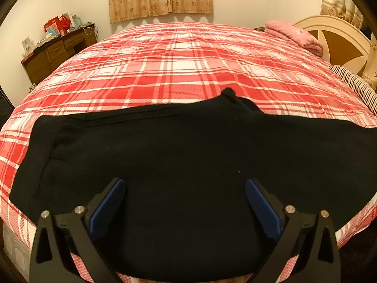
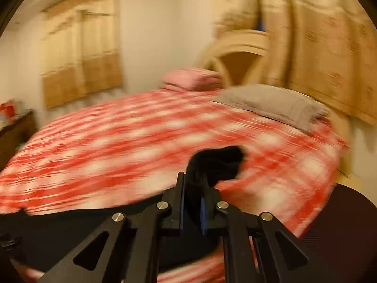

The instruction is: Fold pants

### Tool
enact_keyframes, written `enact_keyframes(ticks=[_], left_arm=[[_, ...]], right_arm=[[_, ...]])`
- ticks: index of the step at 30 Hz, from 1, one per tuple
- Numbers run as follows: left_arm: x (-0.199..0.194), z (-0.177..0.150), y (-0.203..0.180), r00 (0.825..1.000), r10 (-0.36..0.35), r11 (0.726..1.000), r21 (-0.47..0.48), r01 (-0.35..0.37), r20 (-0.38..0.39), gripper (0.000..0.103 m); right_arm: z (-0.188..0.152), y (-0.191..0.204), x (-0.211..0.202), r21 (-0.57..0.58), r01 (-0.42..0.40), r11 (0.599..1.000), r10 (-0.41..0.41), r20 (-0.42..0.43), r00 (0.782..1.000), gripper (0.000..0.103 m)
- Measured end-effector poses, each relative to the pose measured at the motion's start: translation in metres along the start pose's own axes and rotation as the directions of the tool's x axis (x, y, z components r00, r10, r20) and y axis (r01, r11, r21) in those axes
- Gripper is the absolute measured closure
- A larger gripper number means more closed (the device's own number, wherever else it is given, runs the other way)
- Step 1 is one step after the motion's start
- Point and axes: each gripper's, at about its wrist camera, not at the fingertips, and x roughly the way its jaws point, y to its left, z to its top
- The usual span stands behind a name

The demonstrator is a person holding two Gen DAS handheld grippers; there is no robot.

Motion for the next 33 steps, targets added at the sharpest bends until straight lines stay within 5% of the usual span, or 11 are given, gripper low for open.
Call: enact_keyframes(ticks=[6, 13, 19, 24, 27, 28, 31, 33], left_arm=[[-0.002, -0.001, 0.007, 1.0, -0.013, 1.0, -0.016, 0.014, 0.007, 0.0], [-0.003, -0.003, 0.012, 0.999, -0.031, 0.999, -0.014, 0.032, 0.015, 0.0], [-0.001, -0.004, 0.012, 0.999, -0.029, 1.0, 0.011, 0.029, 0.023, 0.0], [-0.001, -0.005, 0.011, 0.999, -0.027, 0.999, 0.027, 0.027, 0.031, 0.0], [-0.002, -0.004, 0.013, 0.999, -0.038, 0.999, 0.024, 0.038, 0.029, 0.0], [-0.002, -0.004, 0.013, 0.999, -0.038, 0.999, 0.023, 0.038, 0.029, 0.0], [0.0, -0.004, 0.011, 1.0, -0.017, 0.999, 0.03, 0.016, 0.025, 0.0], [0.001, -0.004, 0.008, 1.0, 0.0, 0.999, 0.04, -0.001, 0.021, 0.0]], right_arm=[[-0.033, 0.115, 0.006, -0.137, -0.274, 0.952, 0.266, -0.08, 0.961, 0.093], [-0.121, 0.214, 0.032, -0.273, -0.415, 0.868, 0.352, -0.25, 0.902, 0.093], [-0.152, 0.222, 0.034, -0.342, -0.412, 0.844, 0.338, -0.257, 0.905, 0.089], [-0.152, 0.234, 0.023, -0.364, -0.52, 0.773, 0.418, -0.323, 0.849, 0.031], [-0.135, 0.225, 0.004, -0.279, -0.61, 0.741, 0.529, -0.318, 0.787, 0.031], [-0.13, 0.221, 0.0, -0.25, -0.616, 0.747, 0.548, -0.293, 0.784, 0.031], [-0.1, 0.2, 0.008, -0.137, -0.588, 0.797, 0.555, -0.214, 0.804, 0.032], [-0.085, 0.191, 0.028, -0.057, -0.545, 0.837, 0.527, -0.189, 0.829, 0.044]])
